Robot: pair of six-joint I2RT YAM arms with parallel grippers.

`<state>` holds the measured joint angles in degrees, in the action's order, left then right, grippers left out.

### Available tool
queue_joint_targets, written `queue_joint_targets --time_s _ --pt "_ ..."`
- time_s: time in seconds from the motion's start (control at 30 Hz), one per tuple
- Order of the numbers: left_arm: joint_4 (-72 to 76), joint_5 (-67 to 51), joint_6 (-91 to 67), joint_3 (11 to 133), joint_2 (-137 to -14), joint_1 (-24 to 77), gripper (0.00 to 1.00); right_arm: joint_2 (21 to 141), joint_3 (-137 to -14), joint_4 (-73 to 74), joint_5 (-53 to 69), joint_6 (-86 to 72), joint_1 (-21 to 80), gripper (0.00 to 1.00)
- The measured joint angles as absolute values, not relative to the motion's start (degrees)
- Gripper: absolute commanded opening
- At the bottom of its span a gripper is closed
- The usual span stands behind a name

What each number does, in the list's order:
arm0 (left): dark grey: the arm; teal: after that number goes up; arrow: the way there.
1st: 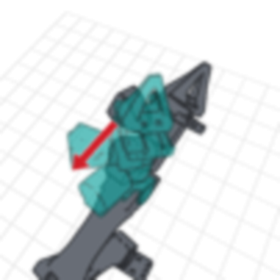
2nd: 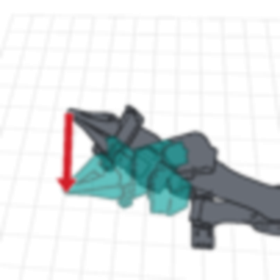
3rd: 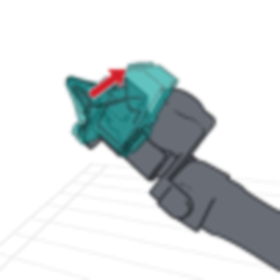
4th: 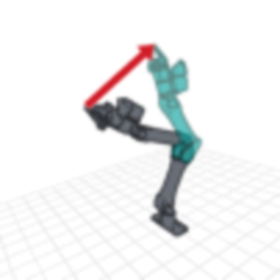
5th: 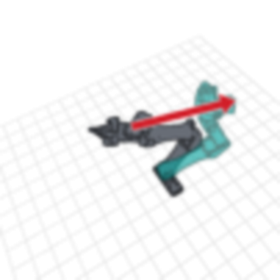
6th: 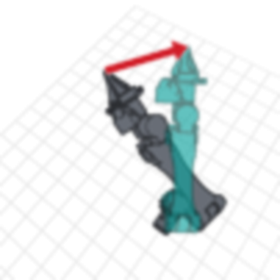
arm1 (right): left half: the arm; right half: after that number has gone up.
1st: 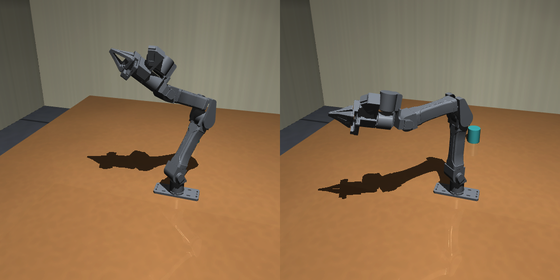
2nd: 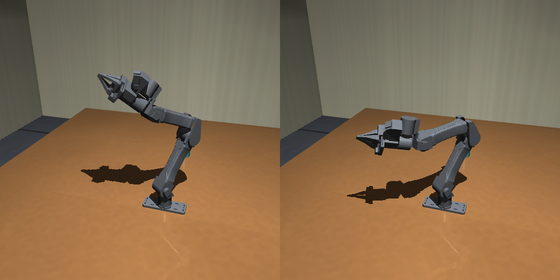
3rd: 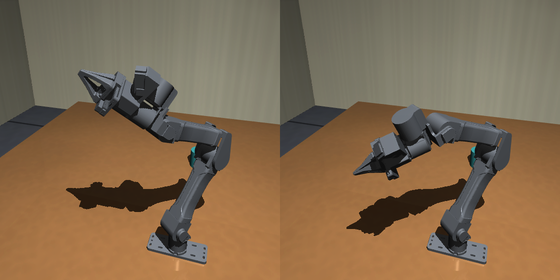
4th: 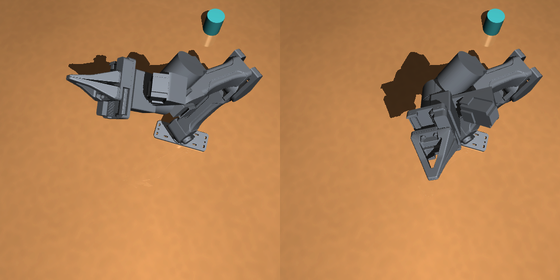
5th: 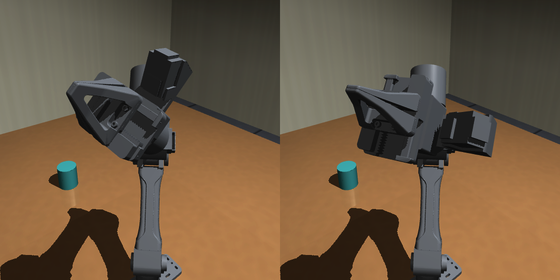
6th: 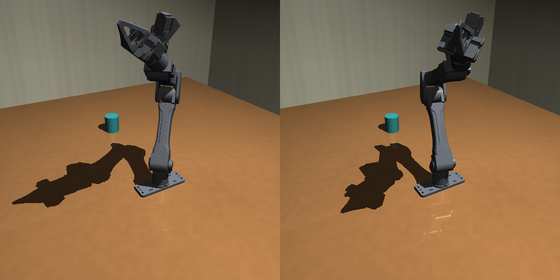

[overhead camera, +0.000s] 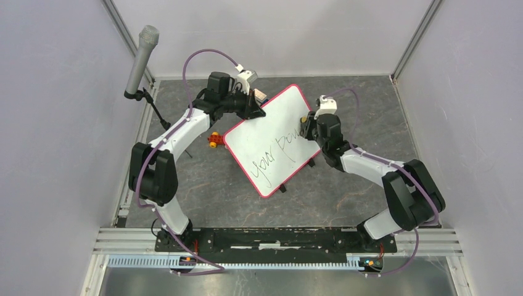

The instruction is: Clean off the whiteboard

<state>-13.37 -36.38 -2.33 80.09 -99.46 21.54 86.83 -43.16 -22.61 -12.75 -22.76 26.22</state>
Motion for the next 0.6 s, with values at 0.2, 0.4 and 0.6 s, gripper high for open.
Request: queue_joint_targets --time_s 0.2,0.4,0.6 --pt "-13.3 -36.2 -2.0 80.1 -99.4 21.7 0.02 87.7 -50.4 -18.7 -12.9 -22.9 32.1 0.27" --pt "-13.1 -35.6 -1.2 80.2 -99.2 22.3 0.02 90.3 -54.8 -21.9 -12.7 -27.2 32.9 0.27" --pt "-13.2 -34.7 -1.2 80.2 -99.2 22.4 0.02 89.0 -40.6 -35.0 -12.1 -34.5 26.9 0.27"
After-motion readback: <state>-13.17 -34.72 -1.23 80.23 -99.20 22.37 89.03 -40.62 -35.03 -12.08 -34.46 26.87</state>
